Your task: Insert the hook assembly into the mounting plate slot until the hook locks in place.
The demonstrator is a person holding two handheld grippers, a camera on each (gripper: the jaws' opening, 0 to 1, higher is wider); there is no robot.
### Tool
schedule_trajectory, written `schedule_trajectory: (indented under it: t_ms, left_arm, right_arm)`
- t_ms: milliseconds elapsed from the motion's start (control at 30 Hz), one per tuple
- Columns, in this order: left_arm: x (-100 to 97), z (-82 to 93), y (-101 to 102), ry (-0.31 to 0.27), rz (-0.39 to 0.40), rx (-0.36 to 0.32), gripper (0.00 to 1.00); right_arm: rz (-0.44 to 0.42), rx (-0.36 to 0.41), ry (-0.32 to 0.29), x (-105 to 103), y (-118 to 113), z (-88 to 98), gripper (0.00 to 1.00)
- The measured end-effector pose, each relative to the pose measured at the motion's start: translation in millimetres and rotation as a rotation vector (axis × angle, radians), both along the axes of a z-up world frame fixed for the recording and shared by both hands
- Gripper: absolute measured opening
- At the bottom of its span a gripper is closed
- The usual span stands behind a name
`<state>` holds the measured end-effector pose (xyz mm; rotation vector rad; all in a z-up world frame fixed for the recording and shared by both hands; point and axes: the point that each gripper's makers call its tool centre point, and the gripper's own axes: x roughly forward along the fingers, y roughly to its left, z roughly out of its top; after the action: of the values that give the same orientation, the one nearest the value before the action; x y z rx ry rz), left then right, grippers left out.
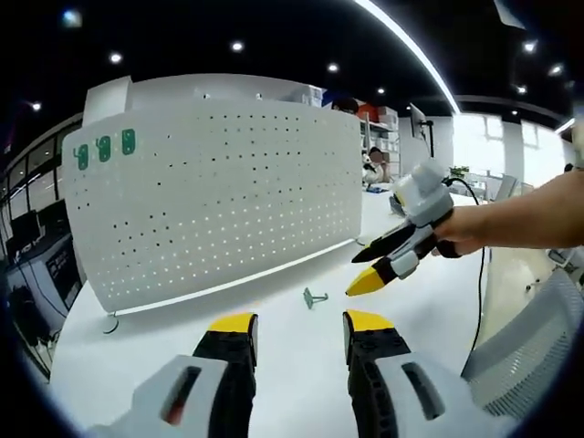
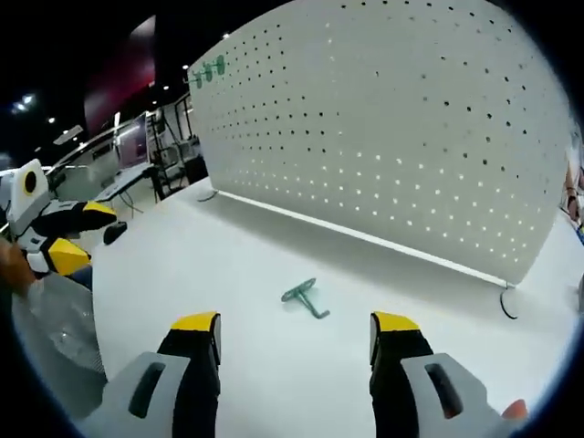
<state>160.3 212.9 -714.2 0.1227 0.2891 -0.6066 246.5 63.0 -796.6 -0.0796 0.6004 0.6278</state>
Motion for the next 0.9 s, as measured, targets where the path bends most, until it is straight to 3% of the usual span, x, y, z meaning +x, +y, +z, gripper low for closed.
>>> schedule_trajectory:
  t_ms: [433, 733, 900]
  left_arm:
    - [-0.8, -5.4, 3, 0.014, 0.009, 0.005, 0.37]
    - [0.0, -7.6, 6, 0.021, 0.018, 0.004, 0.36]
    - [0.6, -9.4, 7, 0.026, 0.023, 0.005, 0.35]
  right_arm:
    - [0.041, -0.027, 0.019, 15, 9, -19.0, 0.6]
    - [0.076, -0.055, 0.046, 19, 14, -32.2, 0.42]
    - [0.092, -0.065, 0.044, 22, 16, -37.4, 0.37]
